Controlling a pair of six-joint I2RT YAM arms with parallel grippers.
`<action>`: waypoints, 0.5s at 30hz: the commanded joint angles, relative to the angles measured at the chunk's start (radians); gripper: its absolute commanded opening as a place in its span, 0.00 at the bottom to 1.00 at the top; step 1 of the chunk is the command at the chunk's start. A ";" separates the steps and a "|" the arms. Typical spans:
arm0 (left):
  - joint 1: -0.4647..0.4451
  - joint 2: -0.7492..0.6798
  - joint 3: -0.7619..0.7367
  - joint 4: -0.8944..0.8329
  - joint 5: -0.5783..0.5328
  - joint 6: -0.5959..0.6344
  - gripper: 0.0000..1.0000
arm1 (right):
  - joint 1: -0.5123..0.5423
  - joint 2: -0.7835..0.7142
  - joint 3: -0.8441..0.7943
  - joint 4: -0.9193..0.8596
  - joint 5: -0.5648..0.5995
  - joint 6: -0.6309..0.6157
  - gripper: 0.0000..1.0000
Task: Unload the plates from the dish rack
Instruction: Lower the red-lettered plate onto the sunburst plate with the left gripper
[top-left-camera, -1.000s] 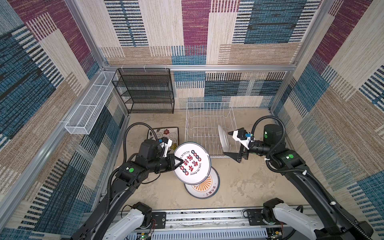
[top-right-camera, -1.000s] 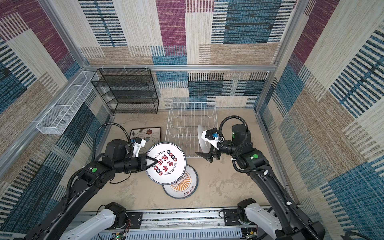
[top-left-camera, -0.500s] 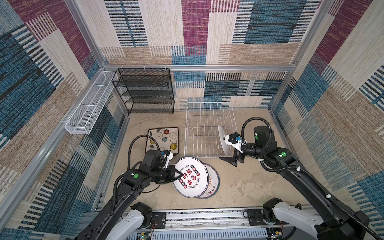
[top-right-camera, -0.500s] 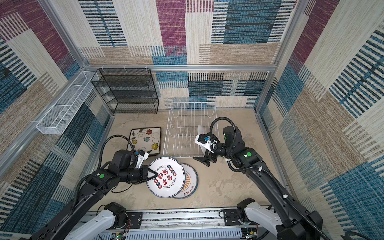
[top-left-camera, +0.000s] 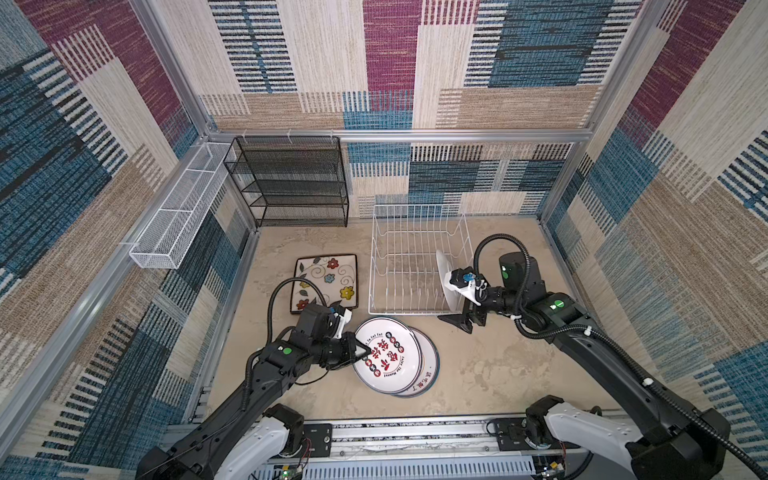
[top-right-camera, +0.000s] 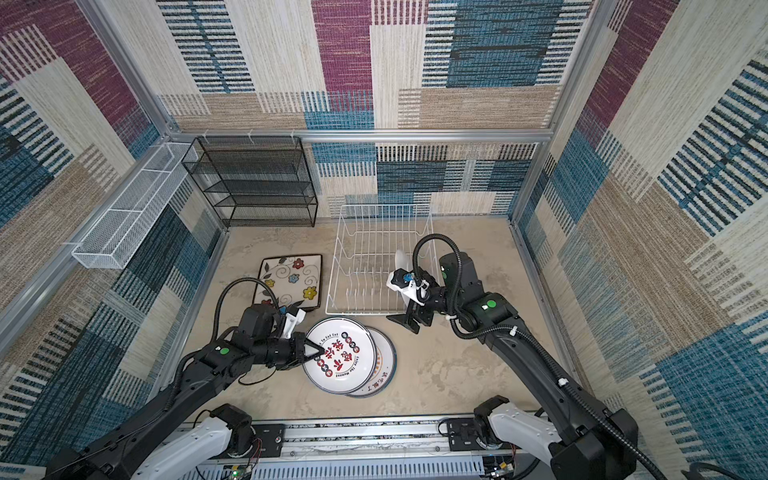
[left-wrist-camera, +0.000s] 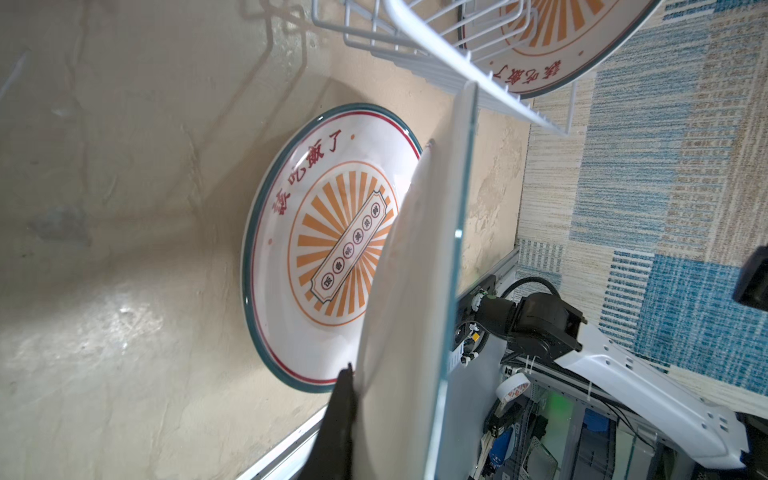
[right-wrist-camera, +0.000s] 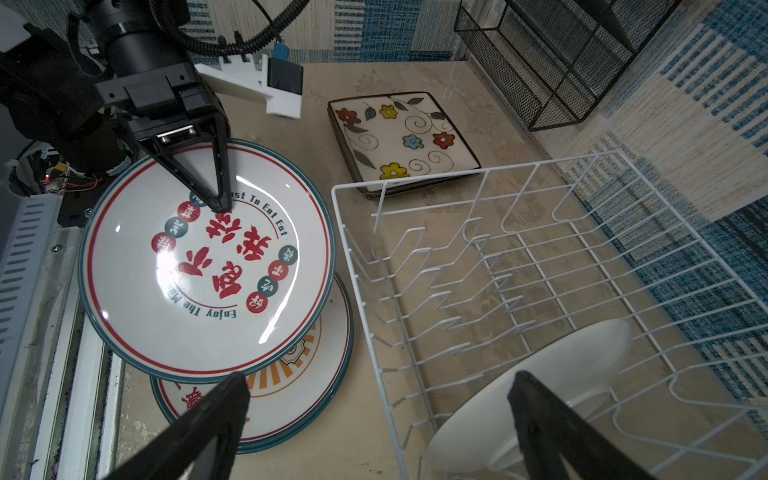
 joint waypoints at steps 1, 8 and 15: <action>0.000 0.022 -0.008 0.093 0.040 -0.038 0.00 | 0.001 0.005 -0.002 0.003 0.017 -0.014 1.00; -0.001 0.064 -0.033 0.137 0.056 -0.048 0.00 | 0.001 0.008 -0.007 0.008 0.023 -0.018 1.00; -0.005 0.075 -0.033 0.119 0.070 -0.033 0.00 | 0.002 0.009 -0.009 0.013 0.029 -0.021 1.00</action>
